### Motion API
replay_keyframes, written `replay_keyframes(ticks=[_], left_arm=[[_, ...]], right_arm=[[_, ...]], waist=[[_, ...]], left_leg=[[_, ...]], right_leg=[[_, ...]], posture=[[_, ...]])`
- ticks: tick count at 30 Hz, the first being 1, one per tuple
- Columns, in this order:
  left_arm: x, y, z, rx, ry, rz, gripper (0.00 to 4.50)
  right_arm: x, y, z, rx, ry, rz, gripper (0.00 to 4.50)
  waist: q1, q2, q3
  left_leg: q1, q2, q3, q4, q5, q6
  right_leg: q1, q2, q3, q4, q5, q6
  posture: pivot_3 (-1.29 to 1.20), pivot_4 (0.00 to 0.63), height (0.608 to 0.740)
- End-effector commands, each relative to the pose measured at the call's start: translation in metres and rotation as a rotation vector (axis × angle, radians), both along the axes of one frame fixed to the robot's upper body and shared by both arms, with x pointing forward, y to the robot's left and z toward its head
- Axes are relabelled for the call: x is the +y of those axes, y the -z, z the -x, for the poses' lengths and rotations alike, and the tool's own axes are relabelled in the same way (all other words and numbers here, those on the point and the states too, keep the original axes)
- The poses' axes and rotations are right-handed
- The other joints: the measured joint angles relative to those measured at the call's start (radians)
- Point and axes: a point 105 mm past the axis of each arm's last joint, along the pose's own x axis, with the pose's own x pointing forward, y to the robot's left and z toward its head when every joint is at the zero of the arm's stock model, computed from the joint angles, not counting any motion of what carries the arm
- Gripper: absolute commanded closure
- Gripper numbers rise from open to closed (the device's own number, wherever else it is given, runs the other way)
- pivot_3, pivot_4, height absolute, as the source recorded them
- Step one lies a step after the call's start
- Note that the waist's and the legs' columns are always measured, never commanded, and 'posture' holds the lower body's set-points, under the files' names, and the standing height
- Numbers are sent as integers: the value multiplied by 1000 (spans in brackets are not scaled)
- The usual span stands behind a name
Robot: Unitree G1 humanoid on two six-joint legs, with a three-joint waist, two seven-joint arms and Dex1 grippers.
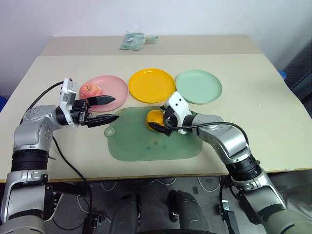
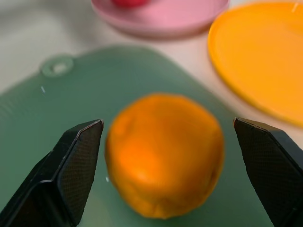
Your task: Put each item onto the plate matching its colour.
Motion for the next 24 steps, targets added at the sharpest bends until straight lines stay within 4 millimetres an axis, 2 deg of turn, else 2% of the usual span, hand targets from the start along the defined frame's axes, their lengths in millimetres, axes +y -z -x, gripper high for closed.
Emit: replay_keyframes(ticks=[1, 2, 3, 4, 5, 6, 8, 10, 15, 18, 20, 21, 22, 24], left_arm=[[5, -15, 3, -66, -17, -5, 69], [5, -15, 3, -67, -22, -3, 0], [6, -15, 3, -77, -30, -5, 0], [6, -15, 2, -92, -39, -6, 0], [10, -17, -3, -106, -83, -4, 0], [12, -18, -7, -116, -116, -3, 0], [16, -27, -13, -153, -158, 30, 0], [16, -30, -15, -173, -169, 46, 0], [16, -24, -26, -191, -253, 30, 0], [18, -28, -32, -222, -303, 42, 0], [19, -31, -32, -253, -317, 34, 0], [20, -31, -32, -257, -321, 29, 0], [20, -30, -32, -261, -321, 24, 0], [21, -31, -30, -266, -322, 24, 0]], right_arm=[[9, -9, 1, -29, -54, 5, 0], [10, -7, 3, -26, -70, 8, 547], [11, -9, 2, -30, -68, -4, 821], [13, -14, 1, -42, -65, -19, 1308], [15, -28, -4, -94, -41, -70, 1485], [16, -39, -8, -130, -24, -107, 1485], [12, -70, -29, -203, 84, -223, 1485], [9, -82, -46, -264, 148, -229, 1485], [15, -86, -82, -346, 230, -201, 1485], [22, -75, -98, -326, 252, -185, 1485], [29, -66, -102, -286, 235, -194, 418], [30, -62, -105, -290, 238, -177, 35], [30, -60, -106, -292, 244, -168, 35], [27, -70, -108, -314, 245, -209, 35]], waist=[[1, 0, 0], [1, 0, 0], [1, 0, 0], [1, 0, 0], [0, 0, 0], [0, 0, 0], [-3, 0, 0], [-3, 0, 0], [-1, 0, 0], [-6, 0, 0], [-7, 1, 0], [-7, 1, 0], [-8, 1, 0], [-8, 1, 0]], left_leg=[[0, 0, 0, 0, 0, 0], [0, 0, 0, 0, 0, 0], [0, 0, 0, 0, 0, 0], [0, 0, 0, 0, 0, 0], [0, 0, 0, 0, 0, 0], [0, 0, 0, 0, 0, 0], [0, 0, 0, 0, 0, 0], [-1, 0, 1, 0, 1, -2], [-1, 0, 1, -1, 1, -2], [-1, 0, 1, -2, 1, -2], [-1, 0, 1, -2, 1, -2], [-1, 0, 1, -2, 1, -2], [-1, 0, 1, -2, 1, -2], [-1, 0, 1, -2, 1, -2]], right_leg=[[0, 0, 0, 0, 0, 0], [0, 0, 0, 0, 0, 0], [0, 0, 0, 0, 0, 0], [0, 0, 0, 0, 0, 0], [0, 0, 0, 0, 0, 0], [0, 0, 0, 0, 0, 0], [0, 0, 0, 0, 0, 0], [-2, 0, 0, 1, 1, 0], [-1, 0, 0, 0, 1, 0], [-2, 0, 0, 0, 1, 0], [-2, 0, 0, 0, 1, 0], [-2, 0, 0, 1, 1, 0], [-2, 0, 0, 1, 1, 0], [-2, 0, 0, 1, 1, 0]], posture=[[0, 150, 740], [0, 150, 740], [0, 150, 740], [0, 150, 740], [0, 150, 740], [0, 150, 740], [0, 150, 740], [0, 150, 740], [0, 150, 740], [0, 150, 740], [0, 150, 740], [0, 150, 740], [0, 150, 740], [0, 150, 740]])
